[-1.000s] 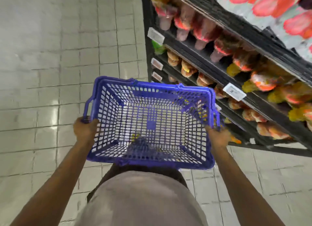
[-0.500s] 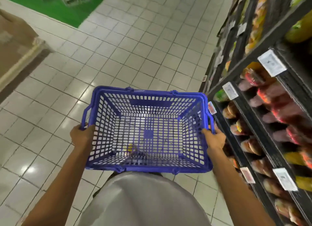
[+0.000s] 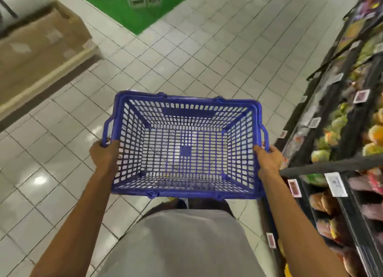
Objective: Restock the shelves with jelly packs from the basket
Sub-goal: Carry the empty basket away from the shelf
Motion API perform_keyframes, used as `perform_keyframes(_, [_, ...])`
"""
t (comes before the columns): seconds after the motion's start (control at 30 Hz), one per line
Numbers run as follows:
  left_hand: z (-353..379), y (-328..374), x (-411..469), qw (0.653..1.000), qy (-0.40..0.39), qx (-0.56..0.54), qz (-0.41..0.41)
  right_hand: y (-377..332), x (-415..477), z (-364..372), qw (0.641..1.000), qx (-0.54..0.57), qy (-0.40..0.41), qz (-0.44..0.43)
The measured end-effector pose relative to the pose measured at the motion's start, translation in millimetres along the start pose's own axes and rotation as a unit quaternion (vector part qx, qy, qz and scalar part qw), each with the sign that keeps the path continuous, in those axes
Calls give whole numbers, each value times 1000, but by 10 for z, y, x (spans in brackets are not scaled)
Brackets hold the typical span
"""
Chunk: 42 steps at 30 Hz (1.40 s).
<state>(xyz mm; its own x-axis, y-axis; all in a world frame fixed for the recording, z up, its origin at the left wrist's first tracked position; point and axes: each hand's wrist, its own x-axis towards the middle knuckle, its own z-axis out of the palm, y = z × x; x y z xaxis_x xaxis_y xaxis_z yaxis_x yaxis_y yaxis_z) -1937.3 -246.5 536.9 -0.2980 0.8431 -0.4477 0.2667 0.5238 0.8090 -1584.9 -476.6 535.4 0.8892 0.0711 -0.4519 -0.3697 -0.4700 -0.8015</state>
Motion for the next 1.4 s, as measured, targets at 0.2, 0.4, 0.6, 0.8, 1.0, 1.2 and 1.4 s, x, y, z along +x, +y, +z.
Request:
perform_keyframes(0.2, [492, 398, 487, 999, 32, -15, -10, -538, 586, 743, 1000, -9, -25, 15])
perform_keyframes(0.4, [1143, 1021, 993, 996, 70, -28, -35, -1361, 1327, 1512, 997, -37, -64, 13])
perform_keyframes(0.6, [1684, 1680, 1577, 991, 108, -68, -39, -2241, 1956, 2340, 994, -54, -94, -20])
perform_keyframes(0.8, [2092, 2260, 2295, 986, 128, -93, -59, -2952, 2401, 3296, 991, -57, -115, -26])
perform_keyframes(1.0, [2413, 2931, 3119, 983, 129, -99, -84, -3594, 2677, 4252, 991, -67, -114, -32])
perform_keyframes(1.2, [2767, 3565, 3849, 982, 141, -95, -82, -4194, 2994, 5061, 990, -66, -124, -22])
perform_keyframes(1.4, [3325, 4120, 4462, 973, 174, -121, -92, -4853, 3512, 5902, 987, -74, -139, -39])
